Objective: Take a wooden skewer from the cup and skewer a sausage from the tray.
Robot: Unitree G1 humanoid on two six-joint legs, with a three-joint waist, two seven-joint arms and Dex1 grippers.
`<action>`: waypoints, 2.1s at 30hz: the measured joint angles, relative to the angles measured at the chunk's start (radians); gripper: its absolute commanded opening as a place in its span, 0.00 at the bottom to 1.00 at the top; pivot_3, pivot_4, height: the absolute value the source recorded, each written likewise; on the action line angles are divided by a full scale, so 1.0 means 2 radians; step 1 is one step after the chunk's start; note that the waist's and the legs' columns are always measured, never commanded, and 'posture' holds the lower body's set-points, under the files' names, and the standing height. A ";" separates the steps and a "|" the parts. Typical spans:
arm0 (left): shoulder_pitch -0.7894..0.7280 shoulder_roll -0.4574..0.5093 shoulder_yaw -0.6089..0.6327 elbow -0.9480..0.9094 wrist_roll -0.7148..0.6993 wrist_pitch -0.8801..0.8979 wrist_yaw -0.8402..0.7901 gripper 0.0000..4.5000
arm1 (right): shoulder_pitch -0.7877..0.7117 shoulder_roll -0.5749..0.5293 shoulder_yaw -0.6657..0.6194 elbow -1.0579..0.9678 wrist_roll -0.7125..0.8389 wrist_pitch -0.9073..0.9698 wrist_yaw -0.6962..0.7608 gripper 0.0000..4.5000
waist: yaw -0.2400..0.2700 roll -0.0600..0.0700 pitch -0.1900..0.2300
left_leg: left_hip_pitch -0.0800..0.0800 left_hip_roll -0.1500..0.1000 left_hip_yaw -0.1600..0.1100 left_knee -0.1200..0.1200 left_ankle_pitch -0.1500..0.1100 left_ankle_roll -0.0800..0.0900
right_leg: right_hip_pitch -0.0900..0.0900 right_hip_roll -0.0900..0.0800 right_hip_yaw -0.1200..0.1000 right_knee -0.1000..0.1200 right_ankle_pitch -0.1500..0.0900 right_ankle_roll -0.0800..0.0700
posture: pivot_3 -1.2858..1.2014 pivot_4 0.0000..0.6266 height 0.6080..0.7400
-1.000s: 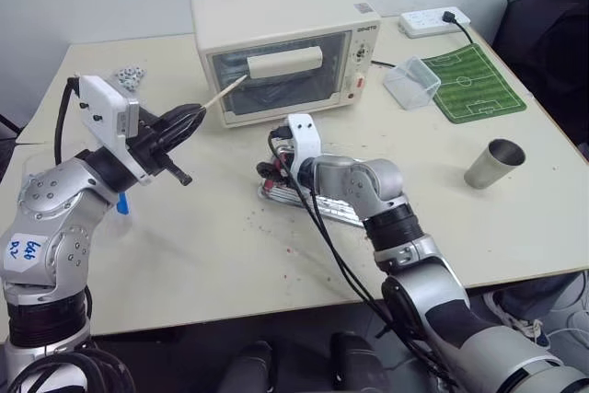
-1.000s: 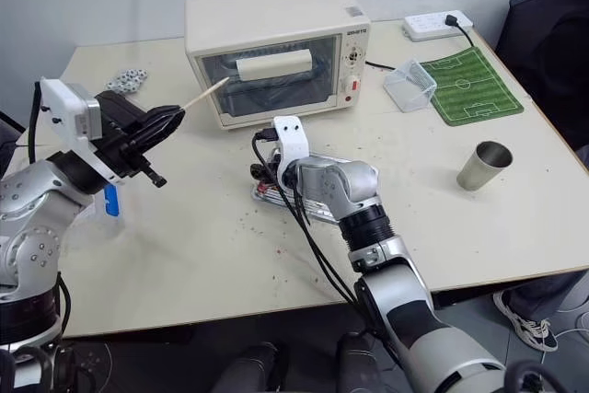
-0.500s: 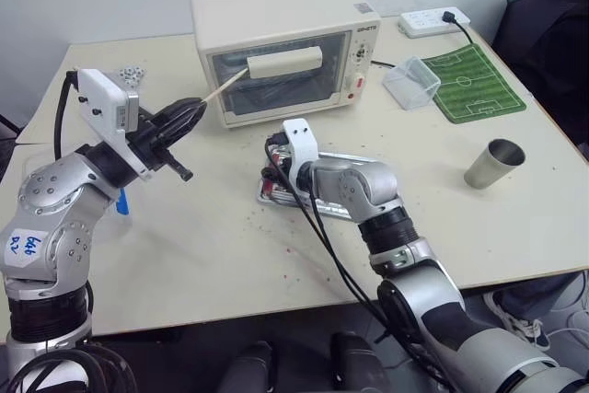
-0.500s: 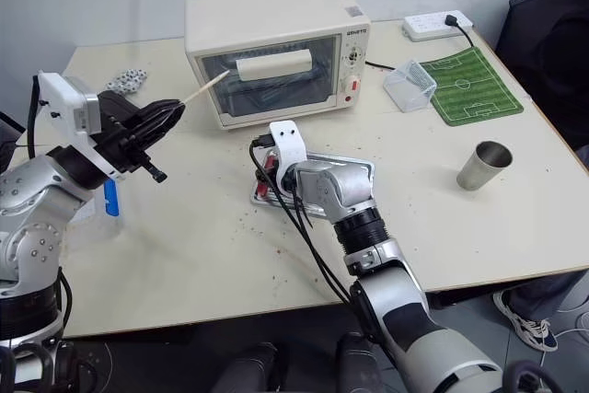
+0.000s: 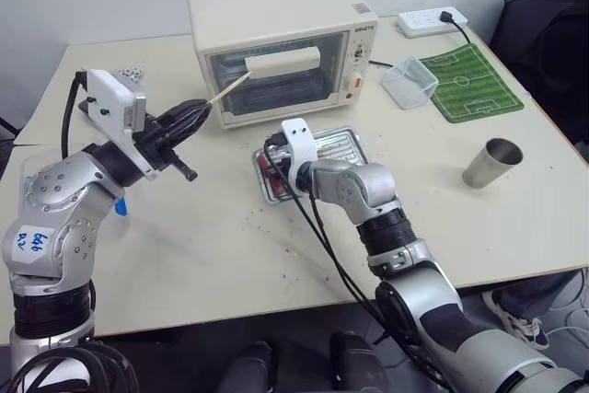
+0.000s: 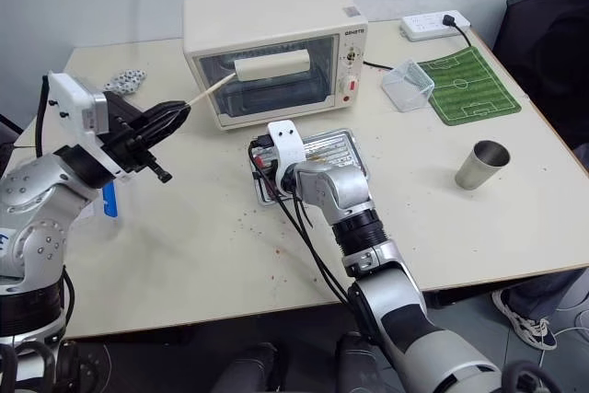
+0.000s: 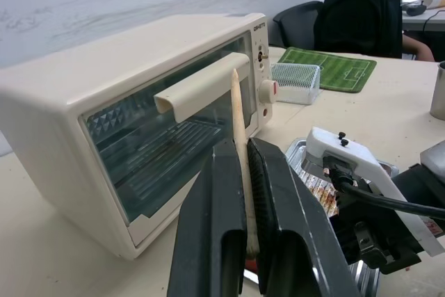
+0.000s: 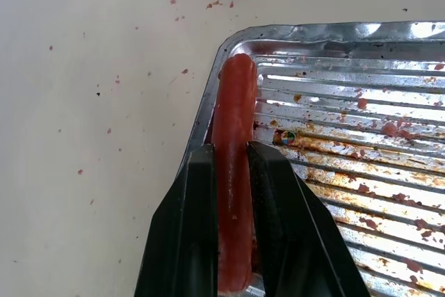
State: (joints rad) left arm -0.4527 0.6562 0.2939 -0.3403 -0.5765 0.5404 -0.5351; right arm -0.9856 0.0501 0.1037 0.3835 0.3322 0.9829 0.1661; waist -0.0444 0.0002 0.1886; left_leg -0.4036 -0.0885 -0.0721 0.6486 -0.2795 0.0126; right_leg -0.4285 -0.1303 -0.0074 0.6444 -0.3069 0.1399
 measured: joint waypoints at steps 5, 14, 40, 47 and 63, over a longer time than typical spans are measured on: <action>-0.002 -0.002 -0.001 0.001 0.001 -0.004 0.000 0.00 | 0.007 0.000 0.006 -0.009 -0.010 -0.002 0.011 0.15 | -0.002 0.000 0.000 | 0.000 0.000 0.000 0.000 0.000 0.000 | 0.000 0.000 0.000 0.000 0.000 0.000 | 0.52 0.24 1.00; -0.005 -0.003 -0.001 0.001 0.002 -0.005 0.000 0.00 | 0.014 -0.004 0.045 -0.009 -0.052 -0.037 0.044 0.24 | -0.006 0.000 0.000 | 0.000 0.000 0.000 0.000 0.000 0.000 | 0.000 0.000 0.000 0.000 0.000 0.000 | 0.52 0.24 1.00; -0.008 -0.003 -0.010 0.017 0.007 -0.008 -0.007 0.00 | 0.027 -0.011 0.057 -0.011 -0.083 -0.055 0.080 0.04 | -0.005 -0.001 0.000 | 0.000 0.000 0.000 0.000 0.000 0.000 | 0.000 0.000 0.000 0.001 0.000 0.000 | 0.52 0.24 1.00; -0.009 0.007 -0.019 0.020 0.001 -0.006 -0.043 0.00 | 0.035 -0.203 0.065 -0.185 -0.032 -0.008 0.245 0.04 | 0.008 -0.001 0.000 | -0.001 -0.001 0.000 0.000 0.000 0.001 | 0.000 -0.001 0.000 -0.001 0.000 0.000 | 0.52 0.24 1.00; -0.015 0.100 -0.083 0.009 -0.074 0.069 -0.259 0.00 | 0.160 -0.529 -0.044 -0.375 0.135 -0.055 0.568 0.04 | 0.010 -0.003 0.000 | 0.000 0.001 0.002 0.001 -0.001 0.001 | 0.001 -0.001 0.000 -0.004 0.000 0.000 | 0.52 0.24 1.00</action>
State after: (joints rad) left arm -0.4818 0.8562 0.1281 -0.3216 -0.7252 0.6792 -1.0538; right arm -0.6653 -1.0072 0.0148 -0.3657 0.6028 0.8723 1.3016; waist -0.0236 -0.0050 0.1894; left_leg -0.4036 -0.0871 -0.0678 0.6510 -0.2818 0.0155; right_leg -0.4264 -0.1319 -0.0076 0.6359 -0.3066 0.1401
